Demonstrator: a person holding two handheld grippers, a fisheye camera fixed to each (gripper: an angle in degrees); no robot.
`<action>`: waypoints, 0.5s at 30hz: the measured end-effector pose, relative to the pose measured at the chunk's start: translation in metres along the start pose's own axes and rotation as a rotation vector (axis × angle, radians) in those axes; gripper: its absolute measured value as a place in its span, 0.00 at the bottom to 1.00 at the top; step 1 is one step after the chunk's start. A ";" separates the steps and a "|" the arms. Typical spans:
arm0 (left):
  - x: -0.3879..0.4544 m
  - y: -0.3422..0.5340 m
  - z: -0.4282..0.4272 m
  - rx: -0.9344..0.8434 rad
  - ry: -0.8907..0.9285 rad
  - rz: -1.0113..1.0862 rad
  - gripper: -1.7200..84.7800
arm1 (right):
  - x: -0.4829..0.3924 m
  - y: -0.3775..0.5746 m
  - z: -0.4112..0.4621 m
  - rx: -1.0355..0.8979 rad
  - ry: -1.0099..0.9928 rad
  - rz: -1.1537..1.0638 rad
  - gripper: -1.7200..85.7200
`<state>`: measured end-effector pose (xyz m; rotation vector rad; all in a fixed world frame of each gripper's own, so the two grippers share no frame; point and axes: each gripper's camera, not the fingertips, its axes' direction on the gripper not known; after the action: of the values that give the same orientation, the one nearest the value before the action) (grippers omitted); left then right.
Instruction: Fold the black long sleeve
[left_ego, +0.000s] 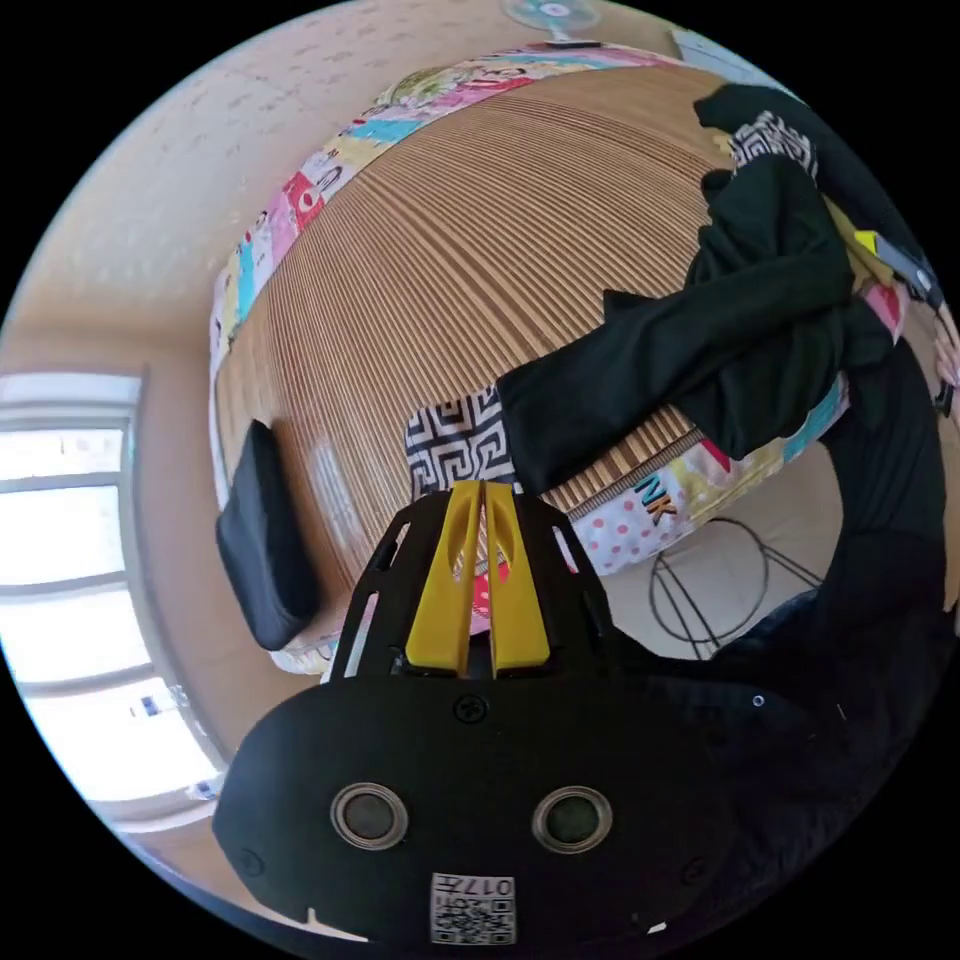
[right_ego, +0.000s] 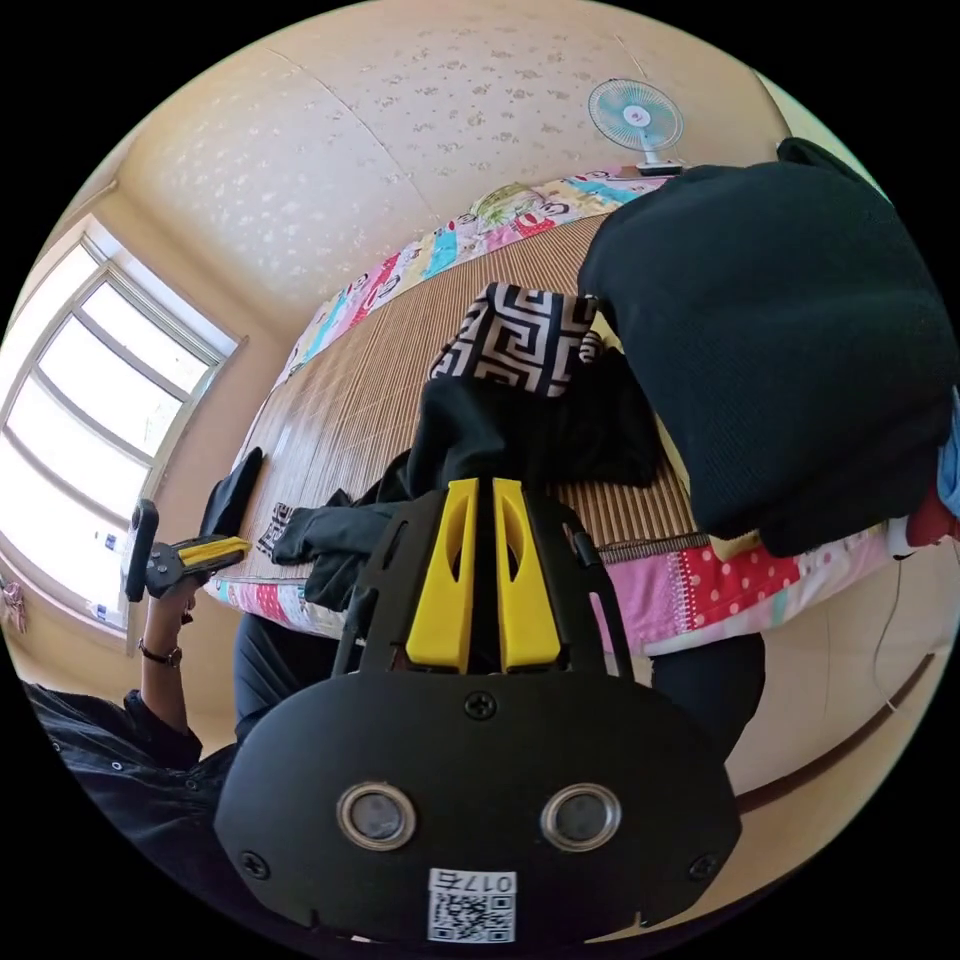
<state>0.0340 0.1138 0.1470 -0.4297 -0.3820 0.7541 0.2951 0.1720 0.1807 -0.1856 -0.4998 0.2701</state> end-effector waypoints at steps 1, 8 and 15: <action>0.015 -0.011 -0.009 0.000 -0.080 0.045 0.01 | 0.006 -0.002 0.005 -0.014 -0.002 0.022 0.08; 0.089 -0.037 -0.047 0.049 -0.325 0.268 0.01 | 0.046 -0.018 0.044 -0.091 -0.020 0.155 0.15; 0.098 -0.017 -0.075 0.323 -0.363 0.166 0.01 | 0.050 -0.052 0.079 -0.101 -0.151 0.123 0.08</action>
<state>0.1451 0.1554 0.1091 -0.0167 -0.5574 1.0413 0.3092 0.1464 0.2834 -0.2961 -0.6531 0.3813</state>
